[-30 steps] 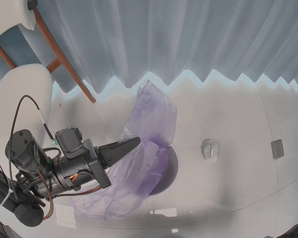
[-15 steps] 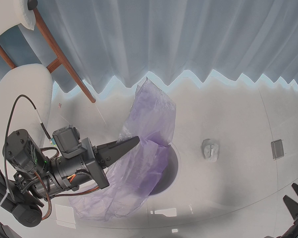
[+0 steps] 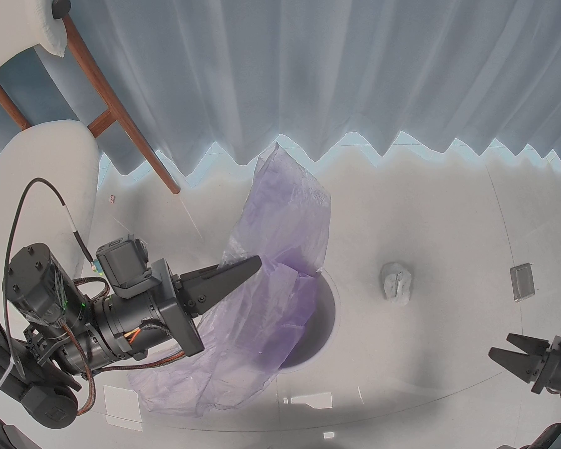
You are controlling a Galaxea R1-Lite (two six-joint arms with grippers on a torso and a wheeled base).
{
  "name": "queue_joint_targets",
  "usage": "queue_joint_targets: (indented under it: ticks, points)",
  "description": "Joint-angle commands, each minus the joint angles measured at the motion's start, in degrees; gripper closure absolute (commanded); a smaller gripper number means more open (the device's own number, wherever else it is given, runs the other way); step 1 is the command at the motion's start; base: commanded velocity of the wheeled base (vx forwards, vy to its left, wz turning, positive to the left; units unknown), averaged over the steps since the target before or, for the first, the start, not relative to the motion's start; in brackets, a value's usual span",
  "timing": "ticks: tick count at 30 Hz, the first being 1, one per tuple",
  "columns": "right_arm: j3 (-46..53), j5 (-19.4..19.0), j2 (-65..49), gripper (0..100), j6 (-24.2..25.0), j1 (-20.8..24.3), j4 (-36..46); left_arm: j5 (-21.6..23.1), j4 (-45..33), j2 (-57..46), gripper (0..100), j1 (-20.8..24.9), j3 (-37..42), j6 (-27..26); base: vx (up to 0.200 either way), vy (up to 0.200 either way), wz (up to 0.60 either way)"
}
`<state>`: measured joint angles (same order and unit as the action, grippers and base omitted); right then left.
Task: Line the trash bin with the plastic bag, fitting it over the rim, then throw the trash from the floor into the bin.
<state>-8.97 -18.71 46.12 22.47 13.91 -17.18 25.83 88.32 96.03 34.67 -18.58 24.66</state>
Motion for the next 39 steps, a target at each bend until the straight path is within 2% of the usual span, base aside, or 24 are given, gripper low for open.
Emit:
queue_joint_targets:
  ticks: [1,4,5,8,10,11,12,13,19,24,26,27,28,32,38,39]
  points:
    - [-0.61,-3.17,21.21,0,0.38,0.24,-10.07,-0.08,0.01,-0.14,100,-0.04,0.03,-0.05,0.0,0.0,0.0]
    - [-1.22,-5.19,28.94,0,0.91,0.24,-16.84,-0.17,0.1,-0.22,100,0.05,0.03,-0.14,0.0,0.0,0.0]
    - [-1.22,-5.19,29.29,0,0.91,0.24,-17.1,-0.17,0.1,-0.22,100,-0.04,0.03,-0.14,0.0,0.0,0.0]
    - [-1.22,-5.28,37.47,0,1.0,0.33,-24.57,-0.08,0.01,-0.75,100,-0.04,0.03,-1.9,0.0,0.0,0.0]
    - [-1.22,-5.28,37.91,0,1.0,0.33,-25.1,-0.08,0.01,-0.75,100,0.05,0.03,-2.07,0.0,0.0,0.0]
    - [-1.57,-5.28,41.77,0,1.18,0.33,-29.93,-0.08,0.01,-0.84,100,0.05,0.03,-2.95,0.0,0.0,0.0]
    - [-1.57,-5.28,41.77,0,1.18,0.33,-29.93,-0.08,0.01,-0.84,100,0.05,0.03,-2.95,0.0,0.0,0.0]
    - [-2.19,-5.28,44.85,0,1.44,0.33,-34.15,-0.08,0.1,-0.84,100,0.31,0.03,-3.13,0.0,0.0,0.0]
    - [-4.39,-5.19,54.08,0,2.85,0.33,-45.23,-0.17,-0.08,-0.66,100,1.1,0.39,-2.95,0.0,0.0,0.0]
    - [-5.97,-5.11,64.19,0,3.46,0.33,-59.02,-0.26,-0.08,-0.84,100,1.1,0.39,-2.95,0.0,0.0,0.0]
    - [-6.94,-5.11,69.63,0,3.9,0.42,-68.25,-0.17,-0.08,-0.75,100,1.1,0.47,-2.95,0.0,0.0,0.0]
    - [-6.94,-5.11,69.63,0,3.9,0.42,-68.25,-0.17,-0.08,-0.75,100,1.1,0.56,-2.95,0.0,0.0,0.0]
    - [-8.61,-4.58,74.38,0,3.46,1.74,-72.82,-0.17,-0.08,-0.66,100,1.1,0.56,-2.95,0.0,0.0,0.0]
    - [-13.79,-0.8,75.08,0,5.57,5.07,-72.56,-0.26,-0.08,-0.58,100,1.19,0.56,-3.04,0.0,0.0,0.0]
    - [-23.46,2.89,77.72,0,7.94,5.78,-72.3,-0.26,0.01,-0.84,100,1.19,0.56,-3.13,0.0,0.0,0.0]
    - [-27.15,4.47,79.65,0,8.03,5.78,-72.12,-0.26,0.01,-0.84,100,1.19,0.56,-3.13,0.0,0.0,0.0]
